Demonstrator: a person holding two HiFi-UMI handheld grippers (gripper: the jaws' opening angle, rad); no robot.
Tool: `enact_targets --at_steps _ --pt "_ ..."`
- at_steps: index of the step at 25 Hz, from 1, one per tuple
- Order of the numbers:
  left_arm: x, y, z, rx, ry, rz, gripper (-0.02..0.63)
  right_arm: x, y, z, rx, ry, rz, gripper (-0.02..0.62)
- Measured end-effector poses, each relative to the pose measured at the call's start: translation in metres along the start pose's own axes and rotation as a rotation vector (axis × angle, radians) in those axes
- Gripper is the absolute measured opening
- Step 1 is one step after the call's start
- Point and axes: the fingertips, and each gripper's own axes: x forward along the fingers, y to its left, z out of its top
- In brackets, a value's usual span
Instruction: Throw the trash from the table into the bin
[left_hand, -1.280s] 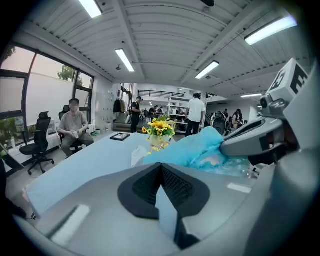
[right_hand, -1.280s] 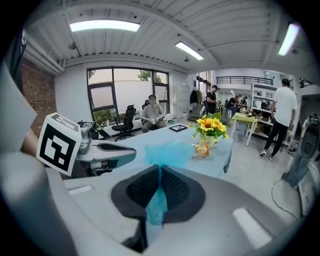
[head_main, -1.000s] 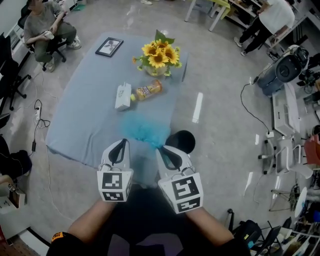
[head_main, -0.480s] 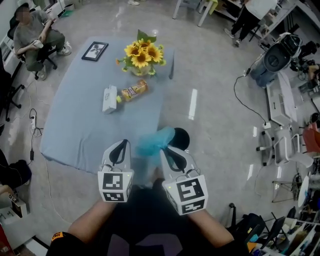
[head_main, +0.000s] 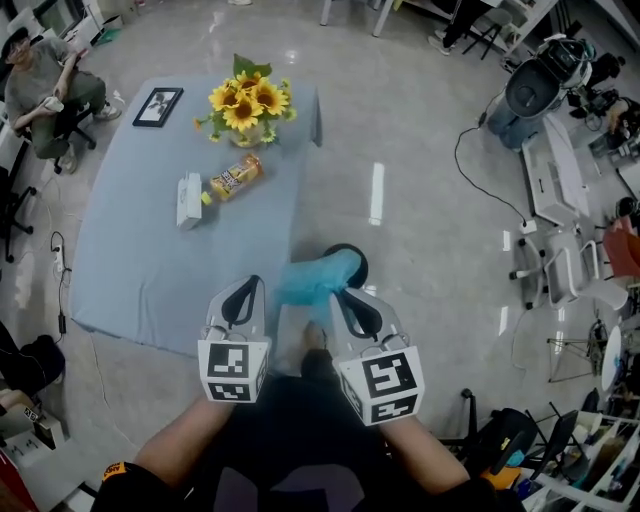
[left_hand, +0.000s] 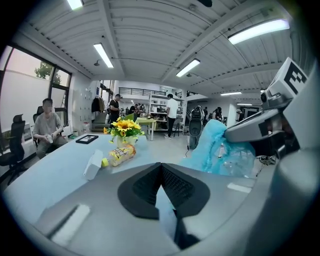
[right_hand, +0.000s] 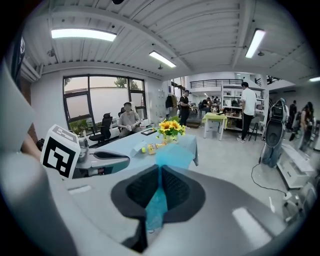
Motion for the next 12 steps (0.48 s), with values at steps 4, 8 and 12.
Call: enact_targets --at_steps 4,8,12 --pt "0.009 -0.012 0.004 0.014 -0.004 -0.022 0.008 -0.003 -0.016 -0.008 0.021 0.004 -0.023 0.018" --pt "0.014 -0.021 0.006 0.022 0.003 -0.041 0.009 -0.006 -0.028 -0.013 0.038 0.005 -0.045 0.018" --pt "0.018 -0.031 0.007 0.028 0.009 -0.061 0.008 -0.01 -0.038 -0.019 0.049 0.009 -0.067 0.018"
